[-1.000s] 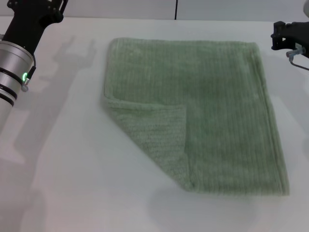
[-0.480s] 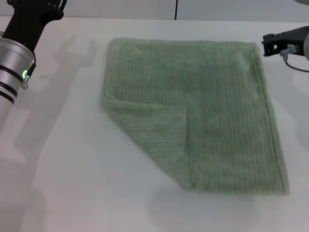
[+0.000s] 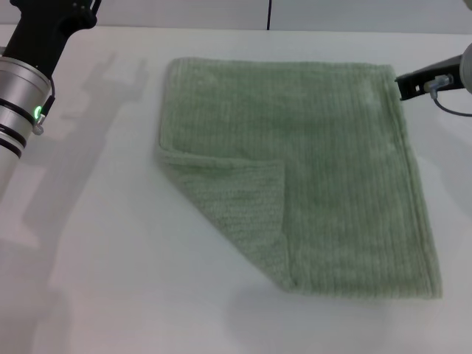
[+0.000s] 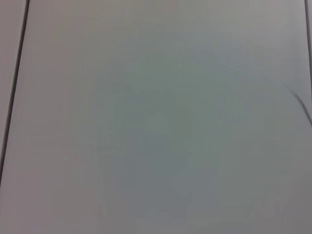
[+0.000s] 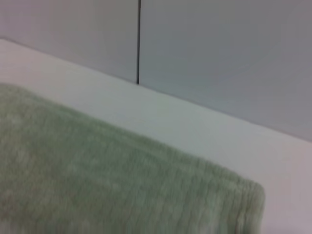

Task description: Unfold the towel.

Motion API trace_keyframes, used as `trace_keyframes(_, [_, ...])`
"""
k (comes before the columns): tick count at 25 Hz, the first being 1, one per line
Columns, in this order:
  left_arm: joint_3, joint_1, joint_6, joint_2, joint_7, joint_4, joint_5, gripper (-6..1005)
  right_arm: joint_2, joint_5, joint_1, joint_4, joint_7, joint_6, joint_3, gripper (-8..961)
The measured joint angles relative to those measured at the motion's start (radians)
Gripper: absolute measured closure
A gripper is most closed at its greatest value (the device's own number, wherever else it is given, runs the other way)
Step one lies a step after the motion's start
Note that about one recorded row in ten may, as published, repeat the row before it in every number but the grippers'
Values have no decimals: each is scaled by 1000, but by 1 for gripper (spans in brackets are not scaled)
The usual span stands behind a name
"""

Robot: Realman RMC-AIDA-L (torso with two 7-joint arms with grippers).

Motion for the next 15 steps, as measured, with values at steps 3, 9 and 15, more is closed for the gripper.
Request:
trace_keyframes(3, [0, 0, 1, 0, 0, 0, 0, 475, -4, 2, 19, 24, -4, -21, 12, 952])
trace_keyframes(9, [0, 1, 1, 0, -3, 0, 0, 479, -14, 3, 71, 89, -23, -76, 32, 952])
trace_keyframes(15, [0, 4, 1, 0, -5, 0, 0, 482, -22, 8, 141, 210, -67, -104, 66, 952])
